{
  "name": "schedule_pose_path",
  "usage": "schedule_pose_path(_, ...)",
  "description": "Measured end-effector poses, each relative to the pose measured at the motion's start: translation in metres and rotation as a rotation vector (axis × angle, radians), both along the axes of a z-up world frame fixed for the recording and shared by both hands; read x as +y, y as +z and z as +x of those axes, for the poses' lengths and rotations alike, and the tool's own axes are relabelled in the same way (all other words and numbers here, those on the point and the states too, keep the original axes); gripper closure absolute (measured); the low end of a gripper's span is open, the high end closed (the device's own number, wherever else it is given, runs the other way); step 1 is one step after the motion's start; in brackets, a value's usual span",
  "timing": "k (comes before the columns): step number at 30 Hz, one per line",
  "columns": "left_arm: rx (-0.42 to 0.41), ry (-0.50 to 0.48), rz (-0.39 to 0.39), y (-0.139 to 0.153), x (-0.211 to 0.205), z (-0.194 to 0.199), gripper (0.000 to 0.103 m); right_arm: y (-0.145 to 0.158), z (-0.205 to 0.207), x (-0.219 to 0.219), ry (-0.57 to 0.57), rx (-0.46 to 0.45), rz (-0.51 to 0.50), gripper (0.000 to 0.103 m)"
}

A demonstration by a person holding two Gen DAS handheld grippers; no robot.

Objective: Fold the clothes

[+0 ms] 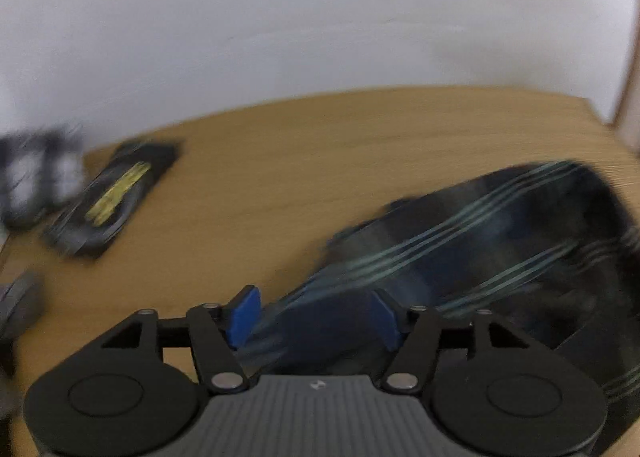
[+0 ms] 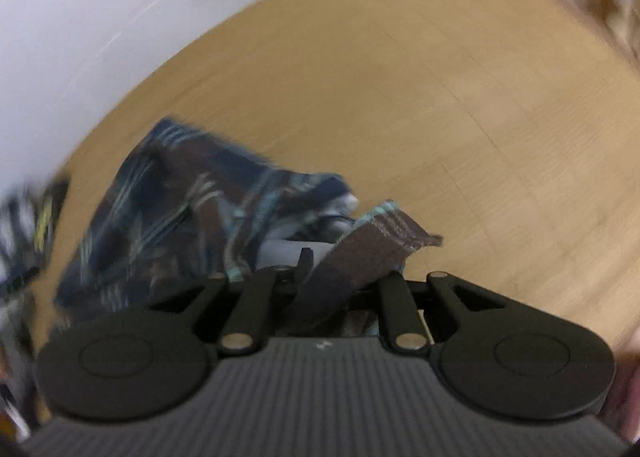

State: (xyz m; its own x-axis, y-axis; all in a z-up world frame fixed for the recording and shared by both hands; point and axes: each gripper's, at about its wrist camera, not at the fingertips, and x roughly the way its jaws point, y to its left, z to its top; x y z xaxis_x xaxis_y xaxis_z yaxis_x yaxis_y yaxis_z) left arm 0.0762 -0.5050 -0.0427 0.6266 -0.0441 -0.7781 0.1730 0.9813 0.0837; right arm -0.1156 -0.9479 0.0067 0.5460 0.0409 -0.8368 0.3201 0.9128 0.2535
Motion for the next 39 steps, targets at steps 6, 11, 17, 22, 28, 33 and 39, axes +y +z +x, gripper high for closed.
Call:
schedule_pose_path(6, 0.076, 0.083, -0.06, -0.025, 0.057, 0.0, 0.038, 0.015, 0.017, 0.01, 0.077, 0.124, -0.138, 0.086)
schedule_pose_path(11, 0.112, 0.015, -0.105, -0.047, 0.056, 0.0, 0.035, 0.012, -0.032, -0.014, -0.277, 0.008, 0.212, 0.085)
schedule_pose_path(17, 0.14, -0.085, -0.122, -0.068, 0.045, 0.016, 0.031, 0.044, -0.065, 0.036, -0.248, -0.026, 0.083, 0.081)
schedule_pose_path(22, 0.109, -0.136, -0.125, -0.066, 0.036, 0.013, 0.026, 0.058, -0.081, 0.079, -0.166, -0.031, -0.019, 0.047)
schedule_pose_path(28, 0.094, -0.168, -0.165, -0.06, 0.043, 0.006, 0.026, 0.064, -0.117, 0.121, -0.277, -0.252, -0.174, 0.0)
schedule_pose_path(33, 0.068, -0.167, -0.166, -0.05, 0.05, -0.008, 0.027, 0.067, -0.091, 0.135, -0.135, -0.322, -0.131, 0.0)
schedule_pose_path(39, 0.038, -0.104, -0.133, -0.045, 0.056, -0.017, 0.026, 0.045, 0.016, 0.194, 0.32, -0.259, -0.349, 0.0)
